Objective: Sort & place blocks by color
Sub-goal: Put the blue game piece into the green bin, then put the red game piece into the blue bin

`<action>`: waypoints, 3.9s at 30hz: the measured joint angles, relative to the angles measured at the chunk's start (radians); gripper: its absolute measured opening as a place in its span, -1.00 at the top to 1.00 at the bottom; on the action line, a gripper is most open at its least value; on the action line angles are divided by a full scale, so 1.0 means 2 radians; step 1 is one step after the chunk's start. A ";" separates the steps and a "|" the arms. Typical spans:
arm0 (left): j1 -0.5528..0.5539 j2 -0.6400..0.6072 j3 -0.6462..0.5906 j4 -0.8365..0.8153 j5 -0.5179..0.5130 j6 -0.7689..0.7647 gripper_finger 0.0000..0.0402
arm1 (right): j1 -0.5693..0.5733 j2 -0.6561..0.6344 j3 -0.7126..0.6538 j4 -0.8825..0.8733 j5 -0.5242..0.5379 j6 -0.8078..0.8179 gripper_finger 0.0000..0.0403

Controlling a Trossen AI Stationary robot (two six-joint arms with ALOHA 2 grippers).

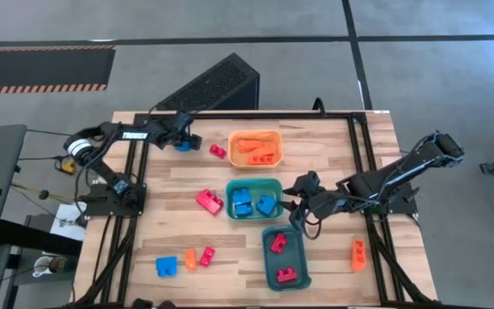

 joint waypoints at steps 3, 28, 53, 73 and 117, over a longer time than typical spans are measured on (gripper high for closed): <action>-0.007 0.015 0.018 -0.024 -0.008 0.012 -0.78 | 0.009 0.000 0.000 0.000 0.011 0.000 -0.11; -0.086 -0.126 0.012 -0.043 0.020 0.074 0.35 | 0.020 0.000 0.000 0.007 0.027 0.000 -0.11; -0.429 -0.118 -0.006 0.302 0.114 0.074 0.35 | 0.013 0.000 0.000 0.021 0.037 -0.003 -0.11; -0.415 -0.039 0.025 0.338 0.183 0.114 -0.37 | 0.014 0.000 0.000 0.019 0.035 0.006 -0.11; -0.495 -0.363 -0.239 0.122 -0.008 0.071 -0.28 | -0.056 0.000 0.000 0.077 0.009 -0.088 -0.11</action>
